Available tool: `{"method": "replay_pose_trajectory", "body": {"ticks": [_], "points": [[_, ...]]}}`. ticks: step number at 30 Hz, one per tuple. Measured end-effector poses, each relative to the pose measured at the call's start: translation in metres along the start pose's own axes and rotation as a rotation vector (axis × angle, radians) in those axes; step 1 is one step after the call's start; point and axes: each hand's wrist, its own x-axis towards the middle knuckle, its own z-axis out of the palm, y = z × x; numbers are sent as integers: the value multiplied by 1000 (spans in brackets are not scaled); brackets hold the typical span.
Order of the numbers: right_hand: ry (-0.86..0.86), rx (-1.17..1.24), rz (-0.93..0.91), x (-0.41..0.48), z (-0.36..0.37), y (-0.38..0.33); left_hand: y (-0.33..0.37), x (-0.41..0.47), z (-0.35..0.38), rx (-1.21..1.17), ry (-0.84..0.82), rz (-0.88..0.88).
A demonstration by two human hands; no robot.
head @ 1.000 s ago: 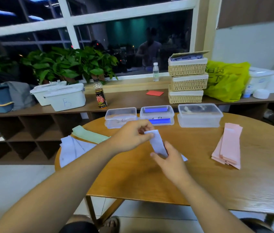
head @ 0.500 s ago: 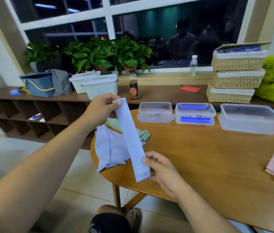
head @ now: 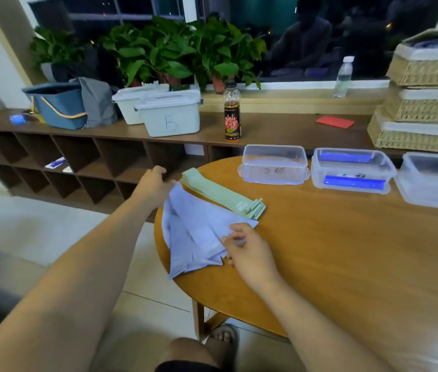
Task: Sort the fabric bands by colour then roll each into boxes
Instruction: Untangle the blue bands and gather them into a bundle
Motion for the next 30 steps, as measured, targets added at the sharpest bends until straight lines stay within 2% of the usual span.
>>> {"method": "replay_pose_trajectory", "body": {"ticks": [2,4,7,11,15,20,27,30], "points": [[82,-122,-123,-10,2,9,-10,-8,28,60,-21,16],[108,-157,-203,-16,1,9,-5,-22,46,77,33,96],[88,-85,-211,-16,-4,12,12,-44,60,178,127,201],[82,-27,-171,-29,-31,21,45,-81,70,95,92,303],[144,-62,-157,-55,-91,35,93,-122,97,145,64,496],[316,-123,-108,-88,-195,60,168,-165,150,145,0,631],[546,-191,-96,-140,-314,77,257,-211,219,177,-144,693],[691,-358,-140,-157,-355,82,284,-231,247,164,-202,729]]}}
